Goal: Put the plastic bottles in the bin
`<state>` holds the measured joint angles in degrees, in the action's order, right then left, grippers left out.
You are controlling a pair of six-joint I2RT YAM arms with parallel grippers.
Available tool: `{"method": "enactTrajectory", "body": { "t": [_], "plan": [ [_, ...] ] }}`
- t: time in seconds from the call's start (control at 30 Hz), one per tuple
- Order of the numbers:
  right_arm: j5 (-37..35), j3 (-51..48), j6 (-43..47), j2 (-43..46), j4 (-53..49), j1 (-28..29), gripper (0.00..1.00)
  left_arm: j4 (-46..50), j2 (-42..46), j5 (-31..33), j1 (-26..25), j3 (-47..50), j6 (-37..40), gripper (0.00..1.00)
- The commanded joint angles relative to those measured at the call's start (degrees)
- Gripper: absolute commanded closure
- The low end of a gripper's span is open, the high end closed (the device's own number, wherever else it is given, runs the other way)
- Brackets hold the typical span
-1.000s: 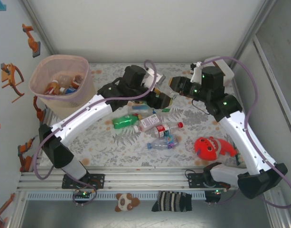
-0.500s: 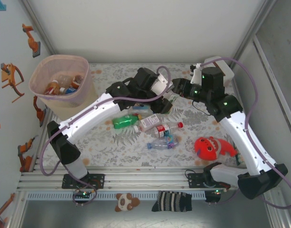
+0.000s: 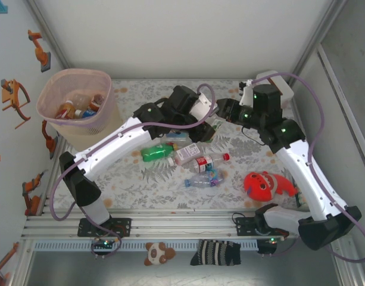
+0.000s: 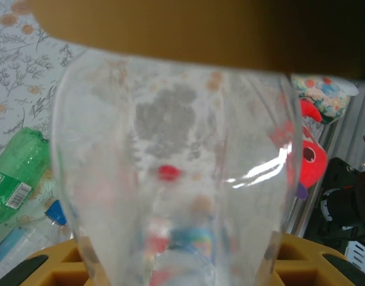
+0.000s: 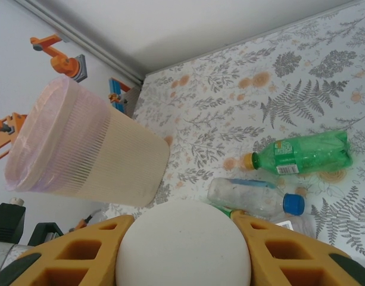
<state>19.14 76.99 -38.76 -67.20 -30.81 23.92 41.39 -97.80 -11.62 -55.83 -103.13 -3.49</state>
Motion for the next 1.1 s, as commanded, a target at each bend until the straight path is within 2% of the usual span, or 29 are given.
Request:
{"method": "enactTrajectory", "body": {
  "t": [0.0,0.1,0.2,0.37,0.53,0.73,1.07],
  "plan": [
    [-3.5,3.8,3.6,2.6,-3.1,-0.1,0.48,-0.3,1.9,0.9,1.0,0.9,0.8,0.62],
    [-5.8,5.0,5.4,3.6,-5.1,-0.1,0.34,-0.7,3.4,1.4,2.1,2.1,0.3,0.62],
    [-8.8,6.0,7.0,4.9,-6.8,-0.1,0.25,-1.5,5.5,1.6,3.8,3.9,-0.5,0.62],
    [-12.5,6.5,8.9,7.1,-7.7,-0.1,0.24,-0.9,9.5,2.9,7.2,5.8,-1.0,0.63],
    [-14.0,7.0,9.7,7.8,-8.8,-0.1,0.24,4.1,13.1,4.3,12.0,4.3,0.7,0.62],
    [-14.6,7.2,10.2,8.1,-8.9,-0.1,0.24,12.2,16.0,3.0,22.5,-0.7,2.3,0.62],
    [-14.7,7.2,10.9,7.6,-9.0,-0.1,0.24,28.8,12.2,1.7,42.4,-15.8,4.8,0.61]
  ]
}}
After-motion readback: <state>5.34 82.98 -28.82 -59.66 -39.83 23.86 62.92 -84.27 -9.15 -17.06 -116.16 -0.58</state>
